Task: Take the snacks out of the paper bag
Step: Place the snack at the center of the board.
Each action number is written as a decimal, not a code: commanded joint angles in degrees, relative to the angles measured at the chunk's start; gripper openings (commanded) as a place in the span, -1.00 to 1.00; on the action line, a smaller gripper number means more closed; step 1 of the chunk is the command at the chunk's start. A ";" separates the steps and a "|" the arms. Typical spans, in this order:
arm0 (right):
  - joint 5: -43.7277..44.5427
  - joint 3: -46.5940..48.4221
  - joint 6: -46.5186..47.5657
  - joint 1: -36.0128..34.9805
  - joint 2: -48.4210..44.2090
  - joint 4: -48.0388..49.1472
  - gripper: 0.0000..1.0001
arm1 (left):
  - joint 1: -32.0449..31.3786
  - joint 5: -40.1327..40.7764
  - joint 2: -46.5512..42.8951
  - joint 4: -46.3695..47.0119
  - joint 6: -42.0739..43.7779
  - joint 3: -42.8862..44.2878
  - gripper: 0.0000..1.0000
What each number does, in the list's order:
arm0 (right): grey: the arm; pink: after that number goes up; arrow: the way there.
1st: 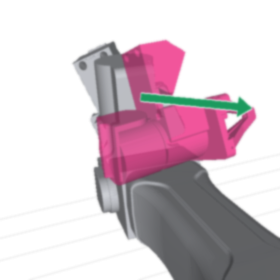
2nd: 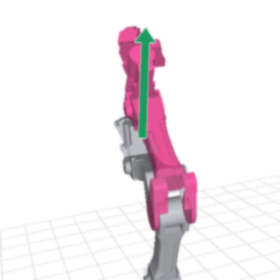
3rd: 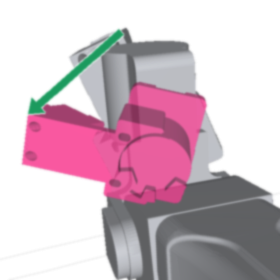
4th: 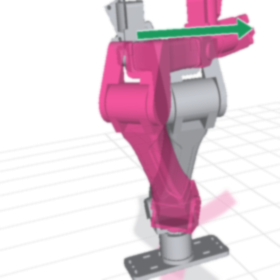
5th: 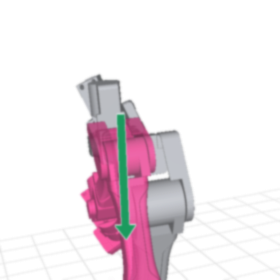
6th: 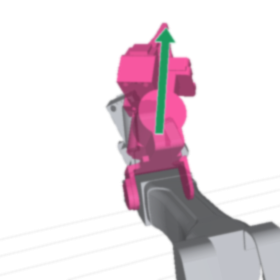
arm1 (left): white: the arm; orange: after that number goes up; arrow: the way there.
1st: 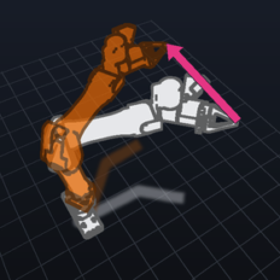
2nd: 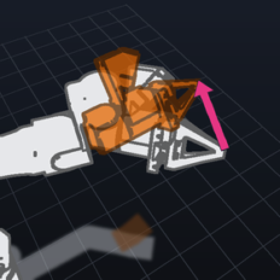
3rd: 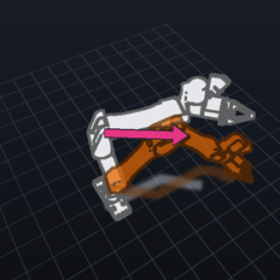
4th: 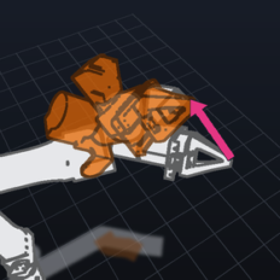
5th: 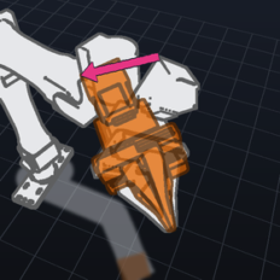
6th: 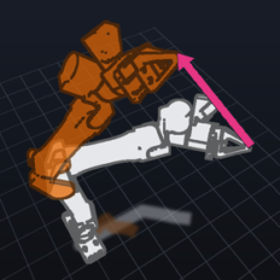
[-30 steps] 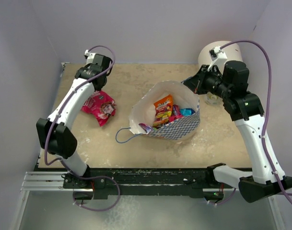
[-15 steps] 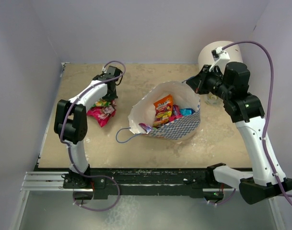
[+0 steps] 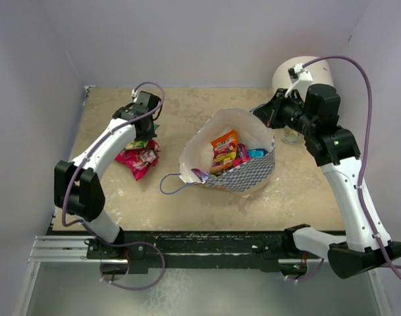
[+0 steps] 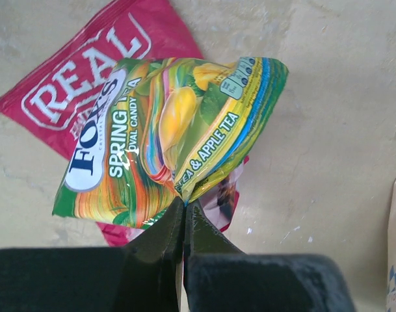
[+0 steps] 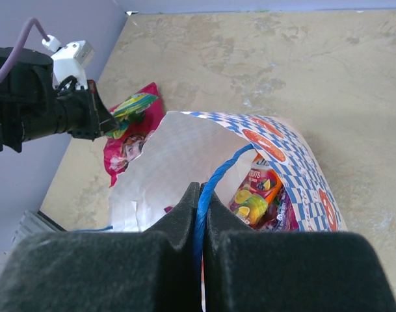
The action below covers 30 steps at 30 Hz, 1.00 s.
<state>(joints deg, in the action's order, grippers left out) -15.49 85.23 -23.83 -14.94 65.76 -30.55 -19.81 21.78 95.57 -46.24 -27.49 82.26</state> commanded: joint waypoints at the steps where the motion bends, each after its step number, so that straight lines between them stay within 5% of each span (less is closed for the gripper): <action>1: -1.61 2.16 0.02 0.17 0.04 2.66 -1.00 | 0.10 -0.19 -2.81 -2.56 -2.46 -2.74 -1.00; 16: -2.34 1.87 2.64 0.17 -1.32 1.80 -1.00 | 0.50 -11.43 0.42 7.23 -6.22 -11.31 -0.96; 19: -2.16 1.45 2.47 0.17 -1.66 2.22 -1.00 | 0.46 -12.61 -0.89 7.69 -6.67 -12.67 -0.72; 24: -5.15 0.15 0.97 0.17 -2.16 2.65 -1.00 | 0.48 -14.72 -7.89 7.89 -7.23 -14.32 0.07; 30: -29.42 -7.43 0.14 -0.52 -2.31 16.64 -1.00 | 0.50 -17.98 -17.89 6.95 -7.11 -14.34 0.43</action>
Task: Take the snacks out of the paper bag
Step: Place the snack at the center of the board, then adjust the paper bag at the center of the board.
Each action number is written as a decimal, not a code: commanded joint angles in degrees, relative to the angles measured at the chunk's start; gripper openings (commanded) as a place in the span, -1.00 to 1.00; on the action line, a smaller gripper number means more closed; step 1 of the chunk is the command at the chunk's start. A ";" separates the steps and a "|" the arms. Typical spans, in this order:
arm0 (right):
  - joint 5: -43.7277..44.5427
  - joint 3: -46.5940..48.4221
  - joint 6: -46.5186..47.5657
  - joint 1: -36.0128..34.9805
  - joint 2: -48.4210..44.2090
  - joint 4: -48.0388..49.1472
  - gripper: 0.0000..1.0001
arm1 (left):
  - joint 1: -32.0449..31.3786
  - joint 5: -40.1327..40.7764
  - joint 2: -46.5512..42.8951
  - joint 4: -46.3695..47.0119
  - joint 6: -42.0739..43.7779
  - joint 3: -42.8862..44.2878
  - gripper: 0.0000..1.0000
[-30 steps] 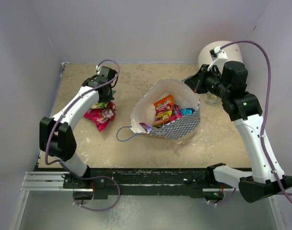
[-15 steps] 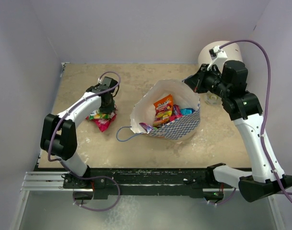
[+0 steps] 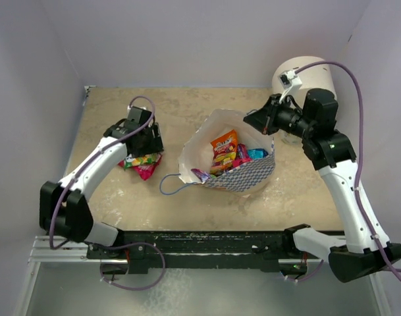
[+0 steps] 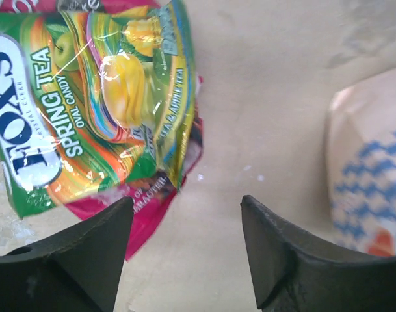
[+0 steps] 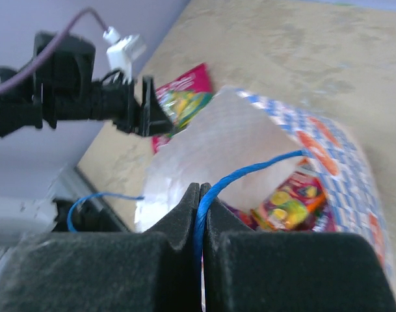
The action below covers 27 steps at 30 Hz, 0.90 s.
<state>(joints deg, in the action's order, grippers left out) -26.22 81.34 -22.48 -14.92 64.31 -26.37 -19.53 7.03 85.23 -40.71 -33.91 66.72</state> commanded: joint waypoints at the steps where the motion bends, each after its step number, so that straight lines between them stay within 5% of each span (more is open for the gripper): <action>1: -21.16 -4.43 -2.72 -1.09 -0.48 14.37 -1.00 | 0.20 -3.60 -9.01 0.90 -0.76 1.75 0.48; 8: -16.53 5.24 -7.22 -6.87 6.08 9.02 -1.00 | 0.19 -8.83 -16.03 -4.57 -0.63 9.06 0.64; 15: 13.09 24.47 -1.63 -6.73 11.57 -12.42 -1.00 | 0.19 -18.57 -23.21 -6.55 -0.32 12.97 0.69; 19: 20.99 29.95 7.13 -6.70 12.50 -15.70 -1.00 | 0.22 -23.85 -26.77 -6.53 -0.36 12.70 0.71; 24: 23.65 30.62 19.28 -5.01 11.91 -12.03 -1.00 | 0.20 -29.65 -29.62 -5.62 -1.09 11.03 0.71; 27: 10.95 35.67 22.77 1.61 15.11 -11.51 -1.00 | 0.15 -32.26 -30.59 -5.43 -2.47 11.41 0.71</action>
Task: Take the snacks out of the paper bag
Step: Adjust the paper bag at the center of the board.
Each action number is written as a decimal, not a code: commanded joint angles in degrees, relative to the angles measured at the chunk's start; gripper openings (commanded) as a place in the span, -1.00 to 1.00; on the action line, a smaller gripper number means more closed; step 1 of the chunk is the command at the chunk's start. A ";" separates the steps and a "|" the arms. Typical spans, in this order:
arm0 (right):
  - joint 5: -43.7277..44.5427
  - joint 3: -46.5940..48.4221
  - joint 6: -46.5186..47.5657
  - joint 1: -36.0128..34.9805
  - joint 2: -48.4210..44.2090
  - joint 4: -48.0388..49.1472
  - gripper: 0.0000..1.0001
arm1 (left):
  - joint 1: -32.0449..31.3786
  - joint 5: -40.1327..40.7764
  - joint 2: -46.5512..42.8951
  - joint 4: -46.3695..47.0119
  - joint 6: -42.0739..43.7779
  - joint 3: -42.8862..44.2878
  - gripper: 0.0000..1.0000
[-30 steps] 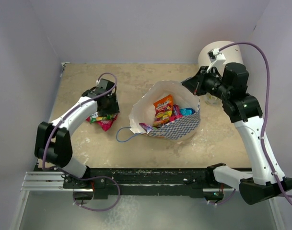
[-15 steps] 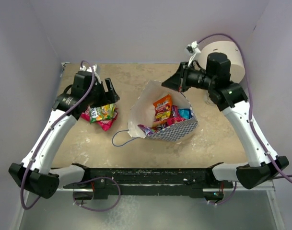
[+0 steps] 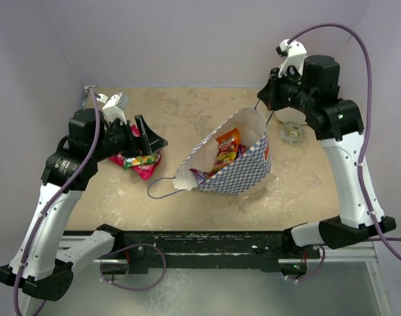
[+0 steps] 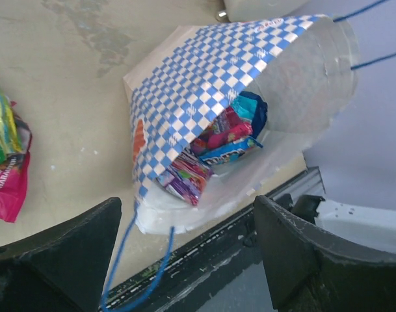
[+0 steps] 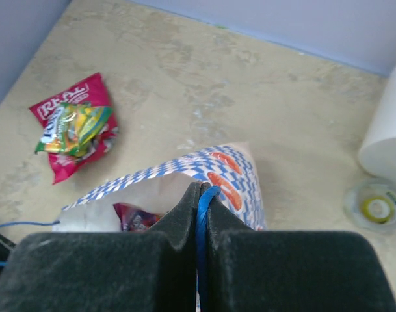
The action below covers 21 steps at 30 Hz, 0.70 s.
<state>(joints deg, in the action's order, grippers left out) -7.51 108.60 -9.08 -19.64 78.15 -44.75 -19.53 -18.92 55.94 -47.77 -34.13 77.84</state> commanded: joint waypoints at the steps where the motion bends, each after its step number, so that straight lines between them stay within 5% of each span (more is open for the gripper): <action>1: -12.53 10.50 9.58 8.75 3.00 6.73 -1.00 | 0.19 -7.35 -1.39 1.67 -2.48 0.68 0.72; 10: -40.89 22.11 3.59 9.64 16.42 10.98 -1.00 | 0.18 -11.73 0.20 1.89 -1.18 3.50 0.73; 13: -40.94 21.99 2.11 6.40 17.94 9.29 -1.00 | 0.15 -12.70 0.37 2.57 -1.20 3.41 0.73; 21: -42.66 -2.51 -8.63 -2.83 5.56 23.66 -1.00 | 0.19 -11.77 -3.07 7.33 0.49 -1.41 0.71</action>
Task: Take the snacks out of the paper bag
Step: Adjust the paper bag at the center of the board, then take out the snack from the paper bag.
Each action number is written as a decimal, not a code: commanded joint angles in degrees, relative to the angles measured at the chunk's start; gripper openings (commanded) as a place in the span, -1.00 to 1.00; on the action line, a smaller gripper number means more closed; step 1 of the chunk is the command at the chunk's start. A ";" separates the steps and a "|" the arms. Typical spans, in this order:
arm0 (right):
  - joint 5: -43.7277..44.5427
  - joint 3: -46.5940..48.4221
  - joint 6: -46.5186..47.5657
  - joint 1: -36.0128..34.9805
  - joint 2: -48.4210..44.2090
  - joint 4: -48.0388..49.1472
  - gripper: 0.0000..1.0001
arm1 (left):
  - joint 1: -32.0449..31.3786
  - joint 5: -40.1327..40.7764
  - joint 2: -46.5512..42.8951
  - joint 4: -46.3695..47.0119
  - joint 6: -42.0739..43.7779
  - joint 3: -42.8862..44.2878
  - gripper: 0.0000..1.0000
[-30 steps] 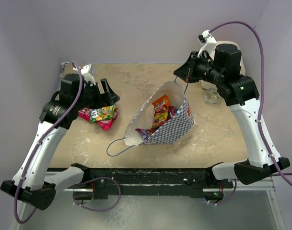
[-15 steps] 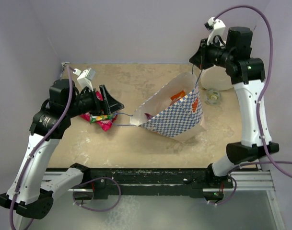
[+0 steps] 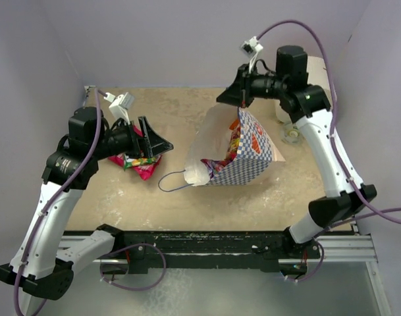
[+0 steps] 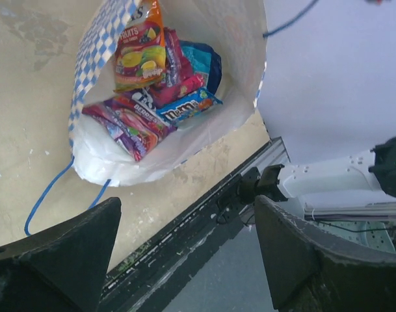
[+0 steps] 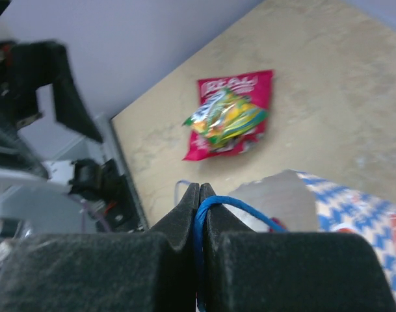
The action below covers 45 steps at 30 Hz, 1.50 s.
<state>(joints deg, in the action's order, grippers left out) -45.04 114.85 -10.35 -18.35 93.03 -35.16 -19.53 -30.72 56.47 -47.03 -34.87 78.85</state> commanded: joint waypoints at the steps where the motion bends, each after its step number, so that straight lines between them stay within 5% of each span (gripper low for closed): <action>1: -4.95 -12.71 -9.77 -5.04 -11.14 16.63 -1.00 | 0.18 0.44 -4.80 7.81 1.30 -3.35 0.72; 7: -2.17 -28.21 -21.45 -6.35 -21.46 29.44 -1.00 | 0.15 -2.93 -4.93 13.62 0.99 -7.29 0.72; 14: 10.49 -21.62 -12.98 -6.28 -22.73 9.17 -1.00 | -1.54 -3.69 -7.06 24.45 -6.02 -15.75 0.62; 20: 27.46 -15.03 -9.99 -6.13 -23.27 -1.74 -1.00 | -16.69 8.67 -3.72 25.40 -6.27 -17.50 0.60; 24: 29.27 -13.33 -9.28 -5.83 -22.37 -2.39 -1.00 | -27.88 19.47 0.52 26.13 -5.64 -16.46 0.52; 31: 27.36 -7.44 -9.14 -5.82 -17.95 -3.62 -1.00 | -40.22 40.95 12.65 20.97 0.22 -7.90 -0.02; 38: 27.29 -5.24 -7.88 -5.71 -17.28 -5.97 -1.00 | -40.17 44.06 18.50 27.42 3.20 -7.78 -0.58; 45: 25.49 -11.67 -11.76 -5.73 -20.46 -0.35 -1.00 | -40.20 47.51 26.07 36.08 14.47 -7.60 -0.71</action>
<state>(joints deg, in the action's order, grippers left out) -17.63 105.30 -20.03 -24.32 76.64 -42.22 -59.66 12.93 79.90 -19.25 -28.73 69.17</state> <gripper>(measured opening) 0.004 0.153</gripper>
